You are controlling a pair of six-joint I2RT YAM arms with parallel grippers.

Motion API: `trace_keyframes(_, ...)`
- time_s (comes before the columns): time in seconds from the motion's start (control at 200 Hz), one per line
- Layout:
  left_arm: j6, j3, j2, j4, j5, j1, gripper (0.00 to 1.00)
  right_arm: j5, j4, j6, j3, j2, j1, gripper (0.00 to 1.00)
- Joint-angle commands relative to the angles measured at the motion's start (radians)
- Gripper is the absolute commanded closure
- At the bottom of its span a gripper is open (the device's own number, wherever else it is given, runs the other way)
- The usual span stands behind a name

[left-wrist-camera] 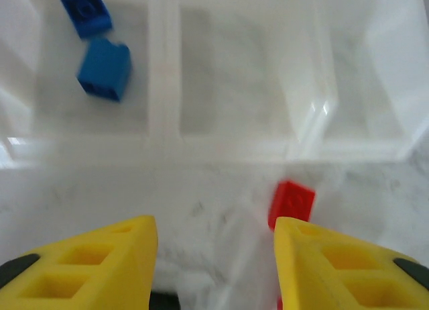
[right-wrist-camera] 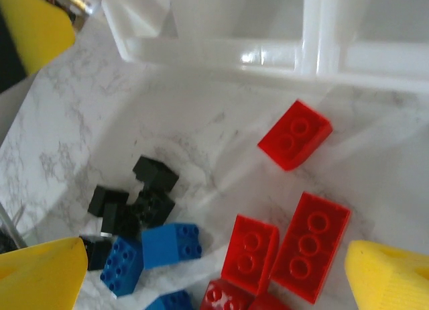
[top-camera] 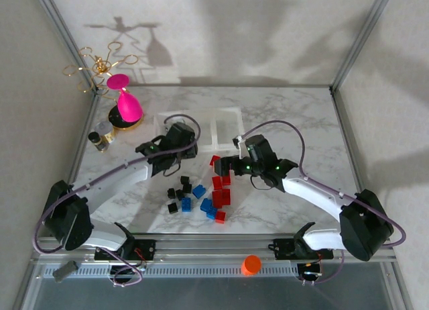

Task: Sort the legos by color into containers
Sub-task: Pick up the lego from the middle-left of the table.

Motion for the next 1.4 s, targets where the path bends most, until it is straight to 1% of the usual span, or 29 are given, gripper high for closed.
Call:
trace_keyframes(0.0,-0.101,-0.046,-0.047,-0.085,0.013,-0.076,0.49,-0.004,-0.058,0.013,-0.042,-0.036,0.02,0.01)
trace_keyframes(0.13,-0.211,-0.08,-0.061,-0.135,-0.042,-0.2,0.47,-0.01,-0.074,0.041,-0.086,-0.055,0.025,0.01)
trace_keyframes(0.205,-0.226,-0.11,-0.061,-0.114,-0.027,-0.246,0.46,0.0,-0.08,0.053,-0.107,-0.066,0.027,0.01)
trace_keyframes(0.27,-0.208,-0.138,-0.047,-0.082,-0.005,-0.269,0.45,-0.013,-0.055,0.068,-0.134,-0.08,0.026,0.01)
trace_keyframes(0.491,-0.131,-0.141,0.06,-0.054,-0.014,-0.271,0.45,-0.02,0.027,0.129,-0.227,-0.125,0.026,0.01)
trace_keyframes(0.636,-0.062,-0.117,0.133,-0.006,0.033,-0.273,0.45,-0.009,0.022,0.138,-0.241,-0.126,0.027,0.01)
trace_keyframes(0.731,-0.043,-0.105,0.177,0.004,0.031,-0.272,0.45,0.003,0.013,0.134,-0.241,-0.128,0.027,0.01)
trace_keyframes(0.816,-0.041,-0.095,0.21,-0.003,0.023,-0.272,0.45,0.008,0.014,0.13,-0.243,-0.13,0.027,0.01)
trace_keyframes(0.881,-0.041,-0.09,0.226,0.0,0.044,-0.272,0.46,0.008,0.014,0.13,-0.241,-0.129,0.026,0.01)
trace_keyframes(0.946,-0.043,-0.1,0.226,0.006,0.057,-0.273,0.45,0.007,0.016,0.128,-0.242,-0.128,0.026,0.01)
trace_keyframes(1.096,-0.074,-0.117,0.218,-0.027,0.046,-0.275,0.44,0.013,0.009,0.12,-0.235,-0.119,0.026,0.01)
trace_keyframes(1.262,-0.081,-0.124,0.223,-0.02,0.068,-0.292,0.4,0.01,0.017,0.115,-0.223,-0.107,0.027,0.01)
trace_keyframes(1.342,-0.083,-0.114,0.236,-0.034,0.057,-0.3,0.38,0.008,0.016,0.113,-0.217,-0.098,0.027,0.01)
trace_keyframes(1.397,-0.08,-0.113,0.243,-0.038,0.051,-0.302,0.39,0.007,0.017,0.112,-0.216,-0.094,0.027,0.01)
